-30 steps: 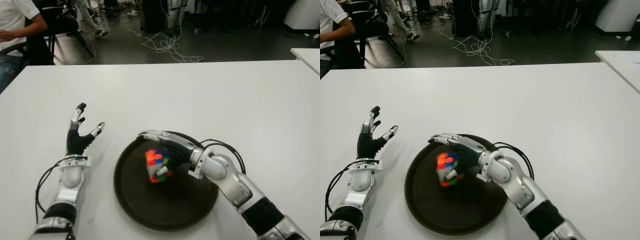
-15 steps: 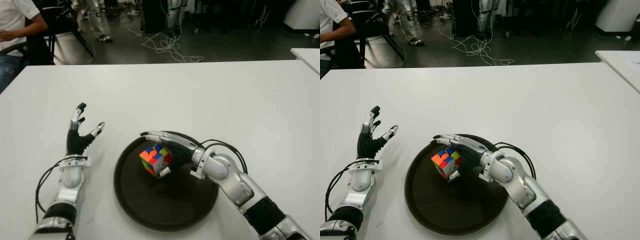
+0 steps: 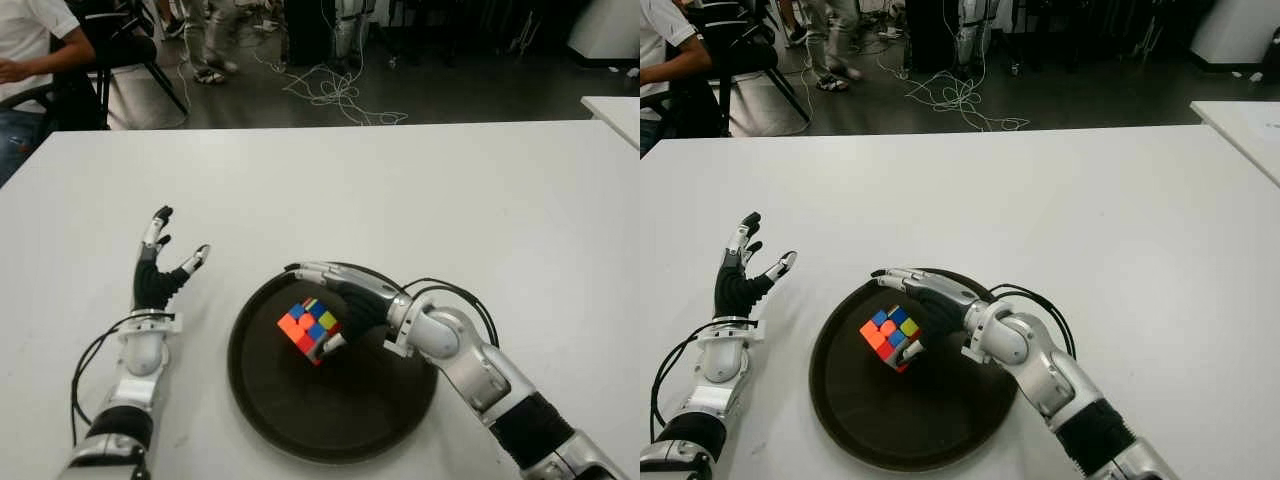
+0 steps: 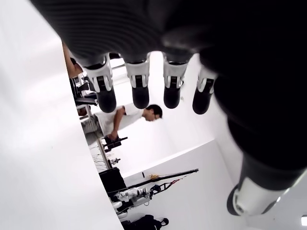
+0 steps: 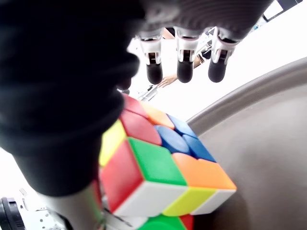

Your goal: Pick up the Rubik's Cube and put it in the plate

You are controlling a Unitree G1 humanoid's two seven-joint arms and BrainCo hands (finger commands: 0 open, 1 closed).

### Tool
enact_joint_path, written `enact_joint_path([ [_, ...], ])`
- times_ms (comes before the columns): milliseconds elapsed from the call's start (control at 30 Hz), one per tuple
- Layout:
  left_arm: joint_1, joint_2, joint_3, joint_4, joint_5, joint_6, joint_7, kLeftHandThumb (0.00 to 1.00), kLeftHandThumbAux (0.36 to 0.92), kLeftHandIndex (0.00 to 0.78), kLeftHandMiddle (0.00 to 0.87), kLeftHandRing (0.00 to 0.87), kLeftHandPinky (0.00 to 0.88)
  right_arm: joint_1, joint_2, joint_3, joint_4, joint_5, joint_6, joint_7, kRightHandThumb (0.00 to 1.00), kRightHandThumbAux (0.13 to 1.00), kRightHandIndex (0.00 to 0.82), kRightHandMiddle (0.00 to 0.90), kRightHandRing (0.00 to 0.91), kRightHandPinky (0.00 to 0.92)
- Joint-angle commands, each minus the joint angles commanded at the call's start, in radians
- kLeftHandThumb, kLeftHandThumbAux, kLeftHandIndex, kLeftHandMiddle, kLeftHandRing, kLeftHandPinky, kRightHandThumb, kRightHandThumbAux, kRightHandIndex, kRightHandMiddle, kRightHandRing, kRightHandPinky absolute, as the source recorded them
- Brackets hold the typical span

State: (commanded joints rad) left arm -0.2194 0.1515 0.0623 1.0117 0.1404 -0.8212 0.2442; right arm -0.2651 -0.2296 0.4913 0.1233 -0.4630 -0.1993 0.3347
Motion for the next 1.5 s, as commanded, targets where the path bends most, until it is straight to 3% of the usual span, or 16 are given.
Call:
enact_joint_path([
  [367, -0.003, -0.002, 0.005, -0.002, -0.014, 0.013, -0.016, 0.458, 0.701, 0.031, 0.05, 0.02, 0.0, 0.013, -0.006, -0.046, 0.024, 0.016, -0.037, -0.057, 0.0, 0.84, 0.0, 0.0, 0.0, 0.0],
  [567, -0.004, -0.001, 0.007, -0.001, -0.018, 0.009, -0.021, 0.447, 0.7, 0.037, 0.058, 0.022, 0.0, 0.032, -0.049, -0.11, -0.052, 0.059, -0.025, -0.026, 0.0, 0.837, 0.0, 0.0, 0.0, 0.0],
  [667, -0.005, 0.002, 0.006, 0.002, -0.013, 0.01, -0.015, 0.444, 0.703, 0.039, 0.062, 0.026, 0.0, 0.038, -0.047, -0.122, -0.05, 0.061, -0.033, -0.044, 0.0, 0.841, 0.0, 0.0, 0.0, 0.0],
  [800, -0.006, 0.004, 0.005, 0.002, -0.008, 0.011, -0.01, 0.447, 0.696, 0.043, 0.064, 0.026, 0.0, 0.061, -0.084, -0.185, -0.069, 0.08, -0.071, -0.075, 0.0, 0.828, 0.0, 0.0, 0.0, 0.0],
  [1033, -0.012, 0.008, 0.008, 0.016, -0.009, 0.016, -0.008, 0.443, 0.691, 0.042, 0.071, 0.035, 0.003, 0.109, -0.105, -0.314, -0.133, 0.173, -0.111, -0.109, 0.0, 0.817, 0.0, 0.0, 0.0, 0.002],
  [1167, -0.017, 0.009, 0.008, 0.023, -0.009, 0.017, -0.008, 0.418, 0.695, 0.041, 0.079, 0.044, 0.007, 0.154, -0.116, -0.374, -0.141, 0.201, -0.159, -0.146, 0.0, 0.813, 0.0, 0.0, 0.0, 0.009],
  [1300, -0.022, 0.012, 0.008, 0.031, -0.007, 0.019, -0.006, 0.393, 0.698, 0.04, 0.083, 0.049, 0.009, 0.16, -0.123, -0.411, -0.111, 0.207, -0.206, -0.179, 0.0, 0.83, 0.0, 0.0, 0.0, 0.016],
  [1500, -0.007, 0.012, -0.002, -0.011, 0.013, 0.012, 0.014, 0.311, 0.702, 0.045, 0.081, 0.047, 0.002, 0.168, -0.127, -0.506, -0.005, 0.19, -0.352, -0.317, 0.0, 0.843, 0.007, 0.026, 0.02, 0.041],
])
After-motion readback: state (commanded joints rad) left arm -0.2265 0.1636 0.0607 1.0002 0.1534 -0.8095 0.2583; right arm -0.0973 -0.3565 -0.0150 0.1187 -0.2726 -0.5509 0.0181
